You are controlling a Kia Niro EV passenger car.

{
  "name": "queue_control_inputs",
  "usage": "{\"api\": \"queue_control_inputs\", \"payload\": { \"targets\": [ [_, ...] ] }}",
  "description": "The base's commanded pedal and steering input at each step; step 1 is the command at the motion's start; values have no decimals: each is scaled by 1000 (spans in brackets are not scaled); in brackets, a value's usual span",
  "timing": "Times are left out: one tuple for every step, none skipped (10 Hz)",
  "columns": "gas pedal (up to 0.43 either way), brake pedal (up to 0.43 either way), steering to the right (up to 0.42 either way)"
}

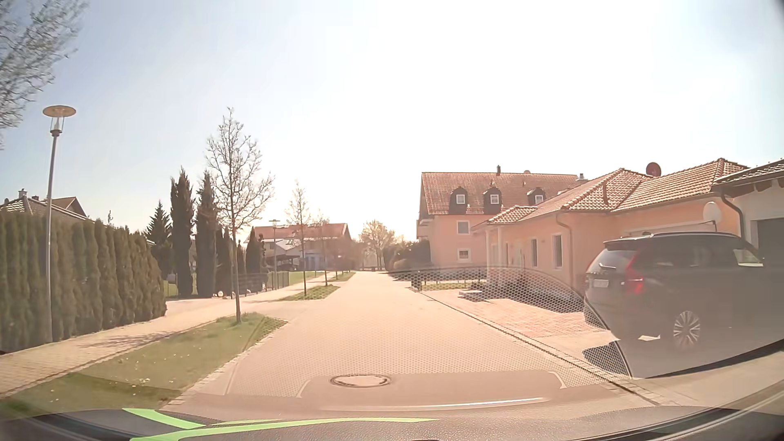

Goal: Follow the waypoints while adhering to traffic rules and regulations

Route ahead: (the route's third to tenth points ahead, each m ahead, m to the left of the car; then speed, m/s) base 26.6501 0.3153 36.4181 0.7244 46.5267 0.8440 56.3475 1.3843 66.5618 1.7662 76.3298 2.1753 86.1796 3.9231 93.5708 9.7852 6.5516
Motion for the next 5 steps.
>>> {"api": "queue_control_inputs", "payload": {
  "targets": [
    [248, 0, -13],
    [248, 0, -13],
    [248, 0, -13],
    [248, 0, -12],
    [248, 0, -12]
  ]
}}
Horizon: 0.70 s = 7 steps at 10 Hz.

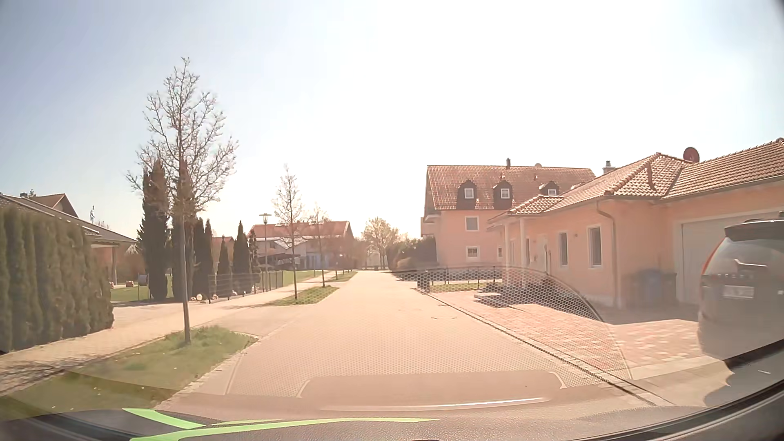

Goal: Follow the waypoints while adhering to traffic rules and regulations

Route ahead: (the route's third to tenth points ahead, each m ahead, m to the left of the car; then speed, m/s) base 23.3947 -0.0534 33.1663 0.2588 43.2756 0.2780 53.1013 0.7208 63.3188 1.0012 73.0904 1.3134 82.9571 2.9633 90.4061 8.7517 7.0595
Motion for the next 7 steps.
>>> {"api": "queue_control_inputs", "payload": {
  "targets": [
    [248, 0, -12],
    [248, 0, -12],
    [248, 0, -11],
    [248, 0, -12],
    [248, 0, -12],
    [248, 0, -12],
    [228, 0, -11]
  ]
}}
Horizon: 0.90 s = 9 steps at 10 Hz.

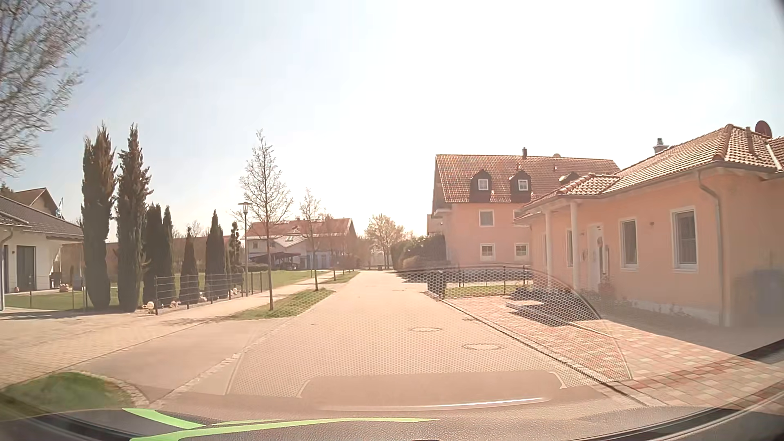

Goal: Follow the waypoints while adhering to traffic rules and regulations

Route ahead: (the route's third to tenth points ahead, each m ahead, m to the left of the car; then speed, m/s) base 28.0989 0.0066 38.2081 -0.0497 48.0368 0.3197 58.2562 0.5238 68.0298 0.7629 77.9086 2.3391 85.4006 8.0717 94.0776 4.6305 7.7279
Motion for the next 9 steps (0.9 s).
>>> {"api": "queue_control_inputs", "payload": {
  "targets": [
    [189, 0, -10],
    [87, 0, -6],
    [47, 0, -5],
    [0, 0, -5],
    [0, 0, -5],
    [0, 0, -5],
    [0, 0, -5],
    [0, 0, -5],
    [0, 0, -5]
  ]
}}
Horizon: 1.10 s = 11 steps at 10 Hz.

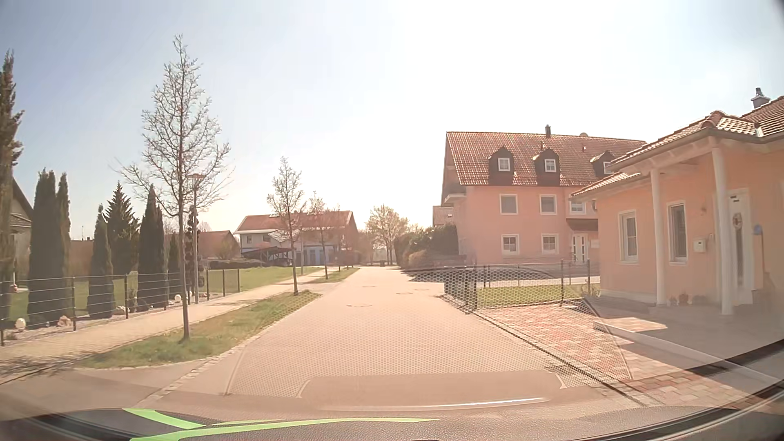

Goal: Follow the waypoints while adhering to traffic rules and regulations

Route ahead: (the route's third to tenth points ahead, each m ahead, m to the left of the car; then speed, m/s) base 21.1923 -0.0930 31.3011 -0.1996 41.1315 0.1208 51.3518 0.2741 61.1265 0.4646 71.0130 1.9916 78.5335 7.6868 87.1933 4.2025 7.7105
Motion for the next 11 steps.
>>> {"api": "queue_control_inputs", "payload": {
  "targets": [
    [0, 0, -5],
    [0, 0, -5],
    [0, 0, -5],
    [0, 0, -5],
    [0, 0, -5],
    [0, 0, -6],
    [0, 0, -6],
    [0, 0, -6],
    [0, 0, -6],
    [0, 0, -6],
    [0, 0, -5]
  ]
}}
